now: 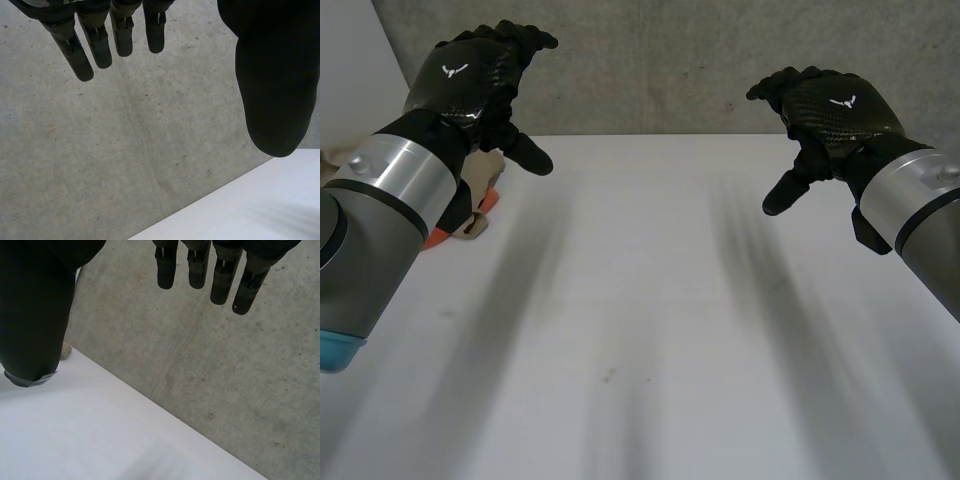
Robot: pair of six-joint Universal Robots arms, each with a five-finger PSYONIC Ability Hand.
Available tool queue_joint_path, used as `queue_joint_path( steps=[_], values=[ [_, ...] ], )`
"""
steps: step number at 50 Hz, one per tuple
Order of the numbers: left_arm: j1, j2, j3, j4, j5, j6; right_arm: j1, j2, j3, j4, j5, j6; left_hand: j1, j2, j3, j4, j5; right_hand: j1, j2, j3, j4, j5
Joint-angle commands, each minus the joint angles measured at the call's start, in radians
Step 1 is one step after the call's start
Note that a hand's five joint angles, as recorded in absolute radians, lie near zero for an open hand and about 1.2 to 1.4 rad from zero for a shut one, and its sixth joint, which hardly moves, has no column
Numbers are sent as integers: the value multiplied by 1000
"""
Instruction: Fold the laundry.
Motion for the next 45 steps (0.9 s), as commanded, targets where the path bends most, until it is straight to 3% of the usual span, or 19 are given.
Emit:
queue_joint_path(
  steps=[1,8,18,25,32,39,40,41,44,45],
  values=[
    [0,-2,3,0,1,2,0,0,-1,0,-1,-2,-30,-19,-24,-17,-13,-20,-44,-37,-55,-66],
    [38,-67,34,44,1,42,0,0,-1,0,-1,-3,-32,-22,-27,-20,-16,-20,-44,-37,-55,-66],
    [300,-344,141,115,18,258,0,2,2,0,-1,-12,-24,-13,-18,-11,-7,-20,-44,-37,-55,-66],
    [429,-579,285,239,18,393,0,43,0,0,0,-25,-24,-13,-18,-11,-7,-20,-44,-37,-55,-66],
    [494,-769,415,382,23,504,2,57,2,0,0,-31,-12,-1,-6,1,5,-20,-44,-37,-55,-66],
    [531,-913,538,397,95,533,2,66,10,-2,0,-34,269,280,275,282,286,-20,-44,-37,-55,-66],
    [532,-920,543,396,99,533,2,71,10,-2,0,-34,360,371,366,373,377,-20,-44,-37,-55,-66],
    [531,-926,546,396,101,532,2,74,8,-2,0,-34,631,642,637,644,648,-20,-44,-37,-55,-66],
    [520,-917,532,403,89,532,1,74,8,-2,0,-34,1151,1162,1157,1164,1168,-20,-44,-37,-55,-66],
    [505,-898,509,410,78,535,2,74,8,-2,0,-34,1153,1164,1159,1166,1170,-20,-44,-37,-55,-66]
  ],
)
